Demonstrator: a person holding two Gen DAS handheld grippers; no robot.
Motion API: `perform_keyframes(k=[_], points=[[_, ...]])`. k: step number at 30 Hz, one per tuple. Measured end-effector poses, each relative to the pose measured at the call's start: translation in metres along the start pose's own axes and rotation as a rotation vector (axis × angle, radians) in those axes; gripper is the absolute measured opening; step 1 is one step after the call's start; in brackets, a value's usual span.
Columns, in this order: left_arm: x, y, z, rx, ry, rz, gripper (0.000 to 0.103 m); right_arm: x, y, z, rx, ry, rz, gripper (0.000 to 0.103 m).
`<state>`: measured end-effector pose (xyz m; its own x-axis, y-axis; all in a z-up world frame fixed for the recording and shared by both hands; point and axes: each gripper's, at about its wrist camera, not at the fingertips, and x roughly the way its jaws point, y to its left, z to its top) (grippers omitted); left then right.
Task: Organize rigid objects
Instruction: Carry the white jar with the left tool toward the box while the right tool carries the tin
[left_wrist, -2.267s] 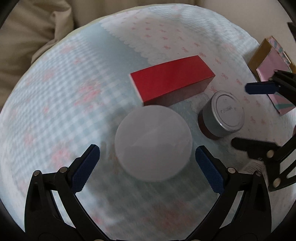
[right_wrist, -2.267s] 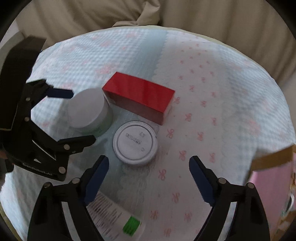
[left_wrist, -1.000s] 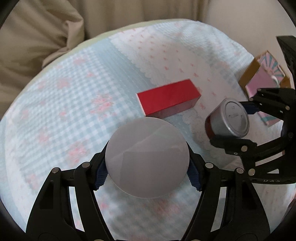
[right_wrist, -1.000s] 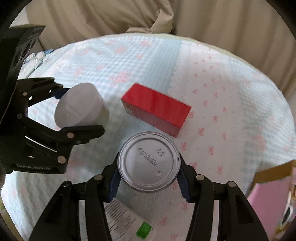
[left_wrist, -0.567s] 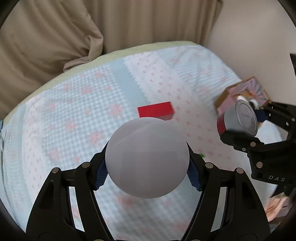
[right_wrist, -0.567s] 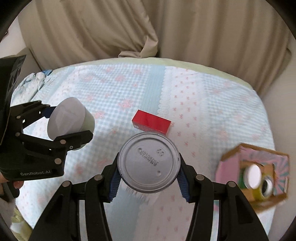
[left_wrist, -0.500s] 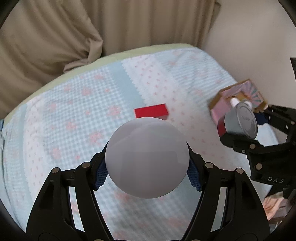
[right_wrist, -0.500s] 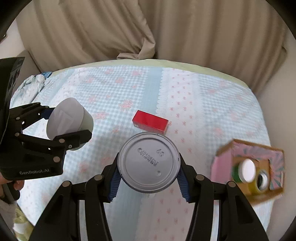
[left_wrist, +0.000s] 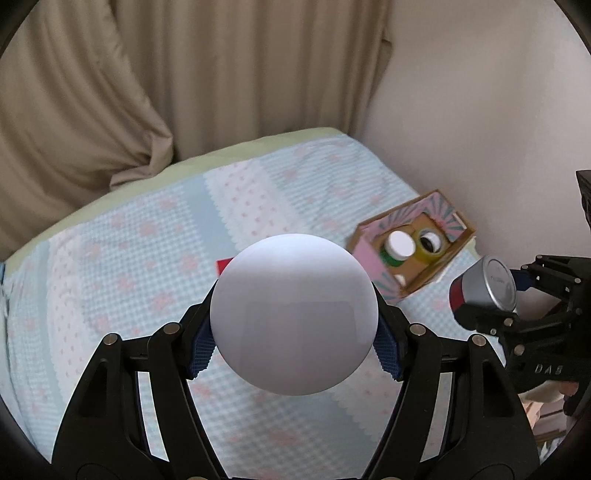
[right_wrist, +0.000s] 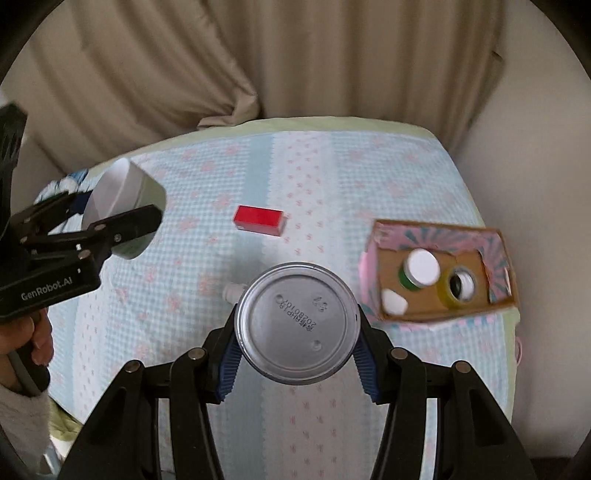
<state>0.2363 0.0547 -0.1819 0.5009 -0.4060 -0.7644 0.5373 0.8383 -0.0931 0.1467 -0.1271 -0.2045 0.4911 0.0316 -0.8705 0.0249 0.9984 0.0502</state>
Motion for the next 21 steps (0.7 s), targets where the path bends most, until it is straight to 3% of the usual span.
perform_keyframes(k=[8,12,21], points=[[0.010,-0.080,0.026,-0.043,0.005,-0.016,0.068,-0.041,-0.094,-0.003,0.103,-0.030,-0.019,0.050],[0.026,-0.128,0.038,-0.060,0.017,-0.022,0.068,-0.057,-0.146,0.001,0.096,-0.055,-0.023,0.050],[0.096,-0.223,0.053,-0.055,0.099,-0.022,0.068,-0.035,-0.262,0.015,0.120,-0.020,-0.026,0.050]])
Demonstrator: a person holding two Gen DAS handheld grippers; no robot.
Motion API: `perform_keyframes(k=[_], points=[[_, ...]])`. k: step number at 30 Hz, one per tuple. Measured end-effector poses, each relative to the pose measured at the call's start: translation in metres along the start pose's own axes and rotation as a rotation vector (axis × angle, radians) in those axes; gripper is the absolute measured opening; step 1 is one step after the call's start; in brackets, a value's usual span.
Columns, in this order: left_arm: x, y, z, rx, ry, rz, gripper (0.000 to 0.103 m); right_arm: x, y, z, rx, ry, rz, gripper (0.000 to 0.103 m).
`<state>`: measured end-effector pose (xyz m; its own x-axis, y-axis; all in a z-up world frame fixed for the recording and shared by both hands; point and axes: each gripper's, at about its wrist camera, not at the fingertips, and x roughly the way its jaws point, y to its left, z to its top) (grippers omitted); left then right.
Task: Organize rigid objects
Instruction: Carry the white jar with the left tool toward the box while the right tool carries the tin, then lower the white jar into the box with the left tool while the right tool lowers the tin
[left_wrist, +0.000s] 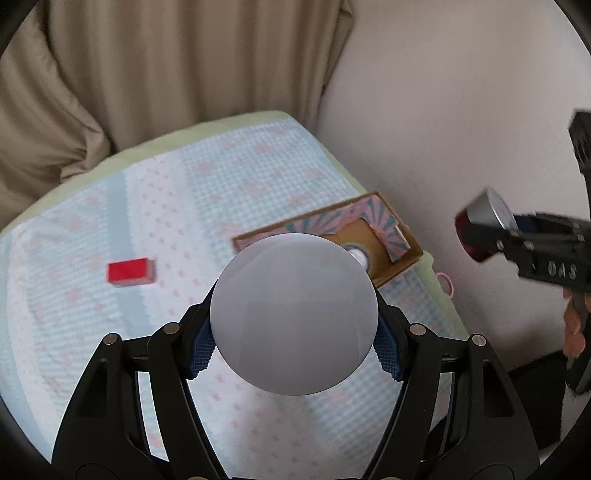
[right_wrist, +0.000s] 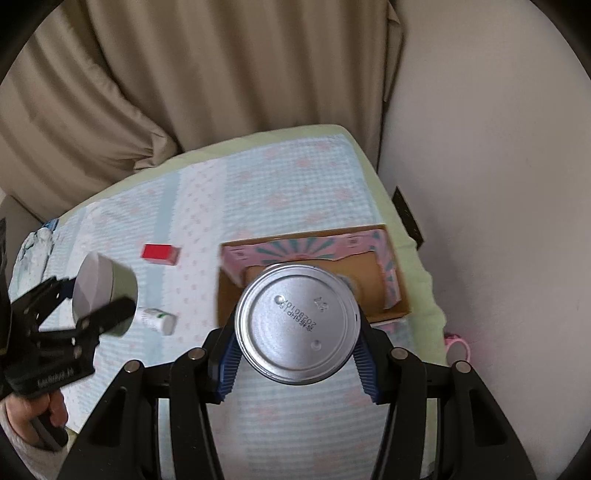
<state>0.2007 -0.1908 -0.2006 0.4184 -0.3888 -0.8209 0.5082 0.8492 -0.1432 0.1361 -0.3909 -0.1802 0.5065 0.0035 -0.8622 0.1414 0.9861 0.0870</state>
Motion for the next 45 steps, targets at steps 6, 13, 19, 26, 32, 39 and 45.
perform_keyframes(k=[6,13,19,26,32,39,45], points=[[0.072,-0.041,0.011,-0.006,0.088,-0.004,0.068,0.060,-0.054,0.022,0.007,0.060,-0.002,0.050],[0.158,-0.060,0.011,-0.026,0.208,0.003,0.068,0.142,-0.088,0.042,0.020,0.140,0.032,0.050],[0.230,-0.066,0.009,-0.003,0.312,0.011,0.068,0.203,-0.109,0.049,0.052,0.210,0.080,0.050],[0.280,-0.058,0.003,-0.050,0.443,0.001,0.068,0.255,-0.112,0.054,0.055,0.255,0.142,0.050],[0.292,-0.051,-0.001,-0.071,0.485,0.003,0.068,0.279,-0.111,0.051,0.050,0.288,0.143,0.050],[0.287,-0.055,0.006,-0.071,0.476,-0.038,0.103,0.284,-0.108,0.057,0.043,0.272,0.093,0.054],[0.255,-0.047,0.011,-0.074,0.431,-0.017,0.103,0.265,-0.108,0.056,0.077,0.214,0.190,0.103]])
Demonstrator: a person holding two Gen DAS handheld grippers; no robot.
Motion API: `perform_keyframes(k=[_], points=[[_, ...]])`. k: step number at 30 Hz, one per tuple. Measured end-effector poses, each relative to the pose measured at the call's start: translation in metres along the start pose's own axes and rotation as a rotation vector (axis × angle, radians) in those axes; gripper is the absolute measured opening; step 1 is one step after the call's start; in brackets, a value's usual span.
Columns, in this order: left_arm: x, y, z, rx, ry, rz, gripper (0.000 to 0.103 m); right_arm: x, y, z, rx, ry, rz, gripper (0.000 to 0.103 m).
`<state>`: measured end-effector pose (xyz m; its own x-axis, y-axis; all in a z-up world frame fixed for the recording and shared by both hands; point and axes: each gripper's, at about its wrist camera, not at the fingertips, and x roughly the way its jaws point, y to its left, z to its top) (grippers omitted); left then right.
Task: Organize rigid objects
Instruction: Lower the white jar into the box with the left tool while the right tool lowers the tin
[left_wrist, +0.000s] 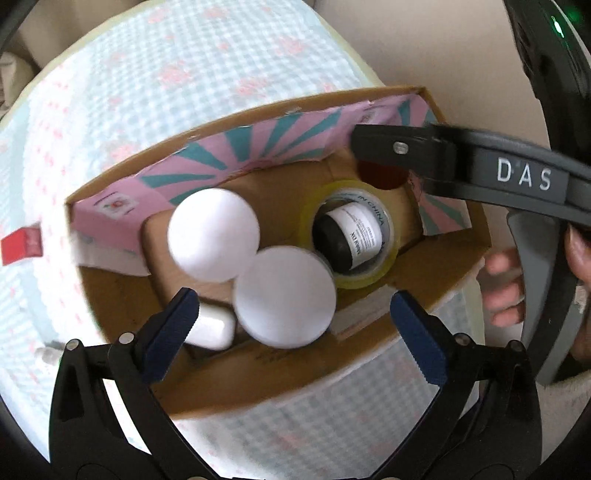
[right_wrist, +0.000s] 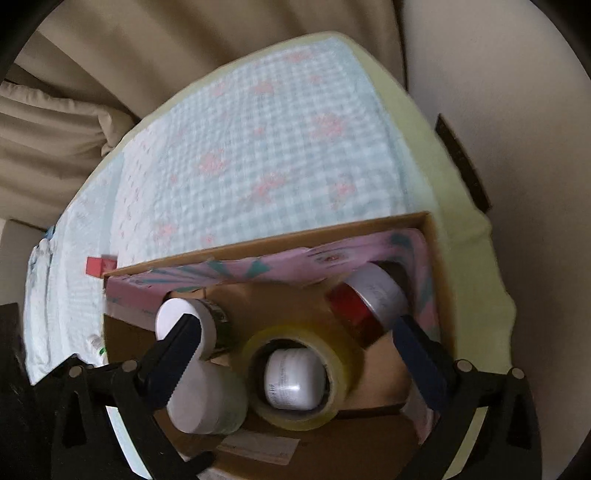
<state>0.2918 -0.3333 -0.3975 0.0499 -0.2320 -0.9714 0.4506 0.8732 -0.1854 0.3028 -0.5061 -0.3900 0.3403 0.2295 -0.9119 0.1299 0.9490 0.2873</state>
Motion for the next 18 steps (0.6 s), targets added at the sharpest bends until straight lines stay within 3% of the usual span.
perform_keyframes(k=[4,18], points=[[-0.010,0.006,-0.013,0.005,-0.015,0.027,0.103,-0.008,-0.004,-0.007,-0.001,-0.007,-0.056,0.103],[-0.048,0.012,-0.019,-0.010,-0.064,0.032,0.103,-0.046,0.011,-0.017,-0.001,-0.037,-0.088,0.103]])
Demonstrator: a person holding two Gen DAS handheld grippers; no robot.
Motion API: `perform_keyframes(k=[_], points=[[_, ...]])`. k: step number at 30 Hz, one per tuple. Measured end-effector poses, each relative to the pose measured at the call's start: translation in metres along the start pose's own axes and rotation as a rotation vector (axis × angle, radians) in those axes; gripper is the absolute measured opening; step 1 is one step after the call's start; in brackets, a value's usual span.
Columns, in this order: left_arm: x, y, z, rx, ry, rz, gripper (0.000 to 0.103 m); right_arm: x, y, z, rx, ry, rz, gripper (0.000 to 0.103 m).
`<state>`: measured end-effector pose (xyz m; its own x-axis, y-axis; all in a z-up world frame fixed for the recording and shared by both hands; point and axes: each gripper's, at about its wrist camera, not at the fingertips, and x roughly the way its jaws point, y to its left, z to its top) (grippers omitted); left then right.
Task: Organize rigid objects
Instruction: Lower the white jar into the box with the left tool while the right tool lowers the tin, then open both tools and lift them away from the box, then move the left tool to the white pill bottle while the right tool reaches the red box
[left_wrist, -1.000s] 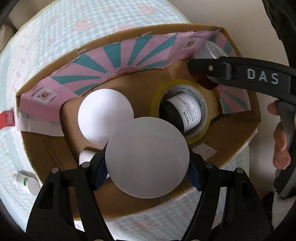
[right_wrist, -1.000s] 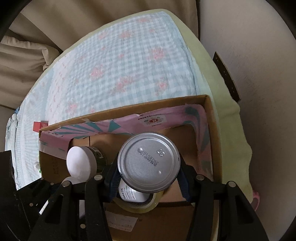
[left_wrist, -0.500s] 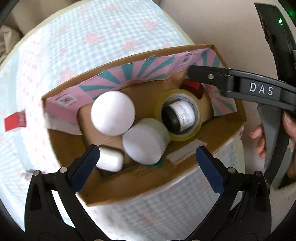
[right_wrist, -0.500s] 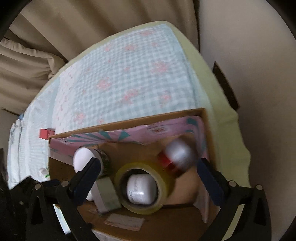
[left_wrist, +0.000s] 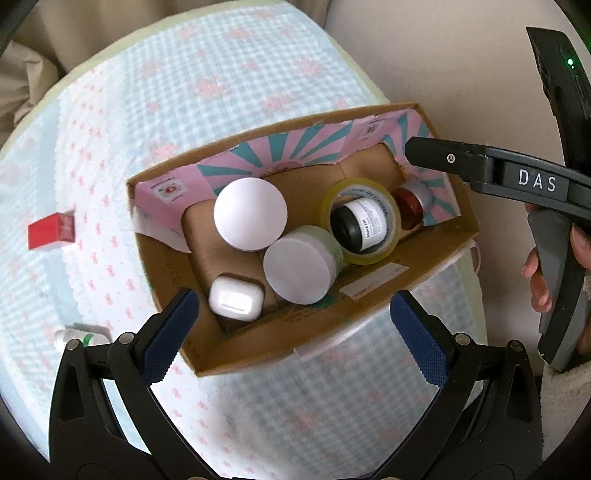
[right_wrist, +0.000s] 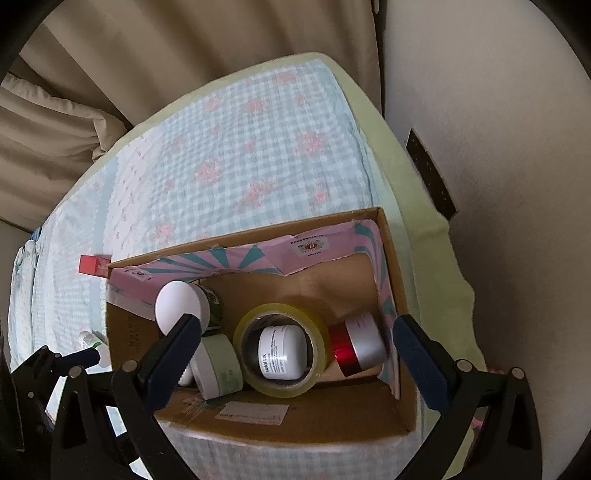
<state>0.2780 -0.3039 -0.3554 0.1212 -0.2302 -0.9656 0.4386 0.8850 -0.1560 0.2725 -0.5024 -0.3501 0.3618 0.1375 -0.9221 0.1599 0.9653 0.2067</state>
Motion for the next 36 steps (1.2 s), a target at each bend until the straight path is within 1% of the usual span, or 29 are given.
perform_keyframes(k=[5,12,17,22,24,26,28,31,36], points=[[-0.034,0.003,-0.014,-0.008,-0.045,0.002,0.103,-0.025,0.013,-0.007,-0.020,-0.001,-0.022,0.103],[-0.090,0.012,-0.039,-0.033,-0.123,0.019,0.103,-0.077,0.043,-0.025,-0.040,-0.057,-0.021,0.103],[-0.135,0.032,-0.067,-0.067,-0.187,0.030,0.103,-0.113,0.076,-0.043,-0.086,-0.096,-0.041,0.103],[-0.170,0.058,-0.095,-0.123,-0.234,0.041,0.103,-0.136,0.114,-0.059,-0.142,-0.114,-0.070,0.103],[-0.188,0.073,-0.109,-0.160,-0.259,0.077,0.103,-0.145,0.128,-0.064,-0.142,-0.115,-0.054,0.103],[-0.200,0.087,-0.120,-0.198,-0.283,0.096,0.103,-0.153,0.145,-0.067,-0.153,-0.127,-0.028,0.103],[-0.211,0.106,-0.130,-0.258,-0.304,0.097,0.103,-0.158,0.161,-0.067,-0.180,-0.136,-0.021,0.103],[-0.221,0.133,-0.142,-0.351,-0.326,0.100,0.103,-0.162,0.190,-0.065,-0.240,-0.146,-0.009,0.103],[-0.221,0.168,-0.159,-0.493,-0.340,0.134,0.103,-0.153,0.232,-0.058,-0.355,-0.137,0.019,0.103]])
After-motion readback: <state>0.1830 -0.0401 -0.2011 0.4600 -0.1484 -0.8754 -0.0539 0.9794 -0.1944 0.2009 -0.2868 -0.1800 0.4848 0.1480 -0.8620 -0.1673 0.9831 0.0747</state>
